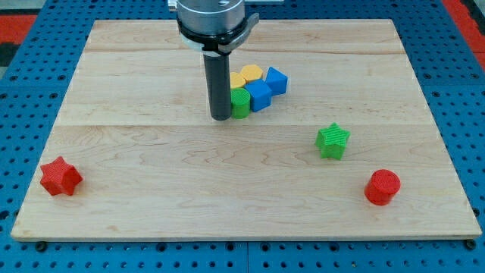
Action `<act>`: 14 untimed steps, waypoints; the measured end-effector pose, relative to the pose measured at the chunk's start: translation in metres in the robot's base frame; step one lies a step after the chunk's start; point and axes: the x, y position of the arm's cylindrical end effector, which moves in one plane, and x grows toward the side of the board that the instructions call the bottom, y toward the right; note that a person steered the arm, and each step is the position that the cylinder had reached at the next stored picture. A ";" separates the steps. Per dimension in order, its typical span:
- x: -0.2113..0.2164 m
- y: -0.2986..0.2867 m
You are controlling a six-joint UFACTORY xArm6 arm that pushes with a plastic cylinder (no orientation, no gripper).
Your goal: Place the green star close to the blue triangle
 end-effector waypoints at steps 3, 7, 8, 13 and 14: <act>0.103 0.079; 0.057 0.195; 0.081 0.183; 0.043 0.176; 0.035 0.194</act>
